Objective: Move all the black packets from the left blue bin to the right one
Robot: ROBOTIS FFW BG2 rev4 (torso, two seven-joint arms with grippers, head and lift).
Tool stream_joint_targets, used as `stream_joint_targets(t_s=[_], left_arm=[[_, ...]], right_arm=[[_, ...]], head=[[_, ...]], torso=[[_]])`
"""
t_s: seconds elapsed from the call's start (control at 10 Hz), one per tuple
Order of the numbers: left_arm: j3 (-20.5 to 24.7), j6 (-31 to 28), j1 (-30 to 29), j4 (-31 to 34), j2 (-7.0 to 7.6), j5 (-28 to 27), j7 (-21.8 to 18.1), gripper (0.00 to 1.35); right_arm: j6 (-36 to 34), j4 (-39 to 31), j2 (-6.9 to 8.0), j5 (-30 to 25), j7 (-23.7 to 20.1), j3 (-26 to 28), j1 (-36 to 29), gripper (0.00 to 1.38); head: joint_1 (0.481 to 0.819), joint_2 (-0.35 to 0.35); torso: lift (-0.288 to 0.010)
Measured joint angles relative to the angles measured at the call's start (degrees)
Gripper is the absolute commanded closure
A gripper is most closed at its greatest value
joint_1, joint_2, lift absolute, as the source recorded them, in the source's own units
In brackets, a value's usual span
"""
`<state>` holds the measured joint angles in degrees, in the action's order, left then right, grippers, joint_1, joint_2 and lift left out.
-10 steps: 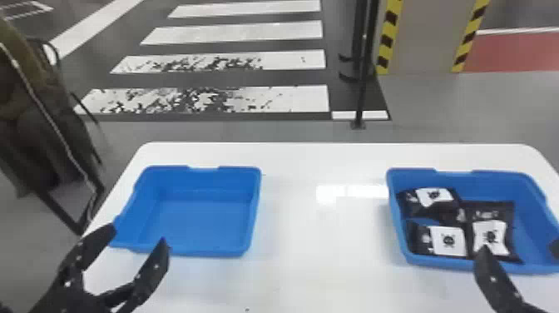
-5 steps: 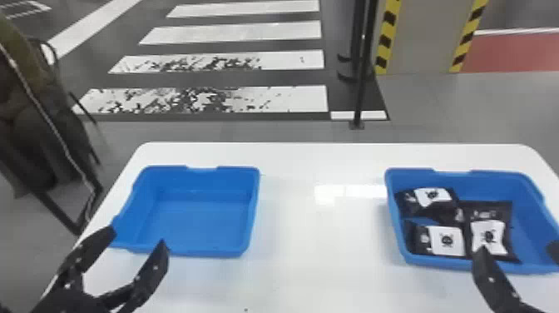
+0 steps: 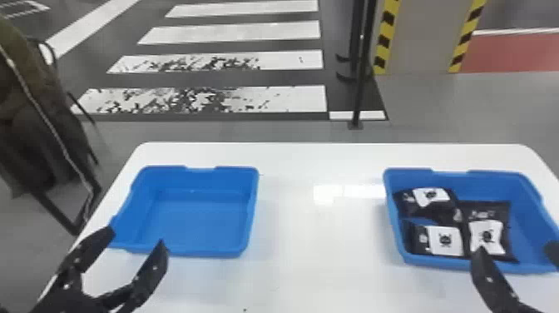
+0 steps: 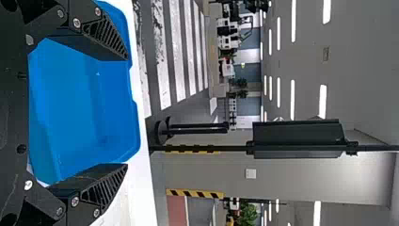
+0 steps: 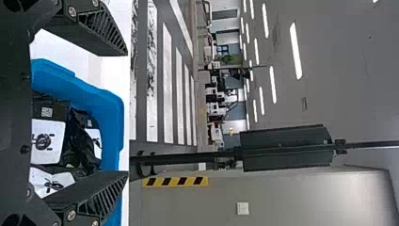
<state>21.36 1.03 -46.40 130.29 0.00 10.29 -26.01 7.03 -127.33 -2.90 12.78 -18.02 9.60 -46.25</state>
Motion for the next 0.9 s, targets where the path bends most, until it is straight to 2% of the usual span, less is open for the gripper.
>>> stream_joint_targets(t_s=[0.9], left_arm=[[0.0, 0.0, 0.0, -0.4, 0.0, 0.5, 0.0, 0.25]], right_arm=[[0.0, 0.2, 0.0, 0.3, 0.0, 0.0, 0.1, 0.13]], head=[[0.695, 0.105]], torso=[[-0.14]])
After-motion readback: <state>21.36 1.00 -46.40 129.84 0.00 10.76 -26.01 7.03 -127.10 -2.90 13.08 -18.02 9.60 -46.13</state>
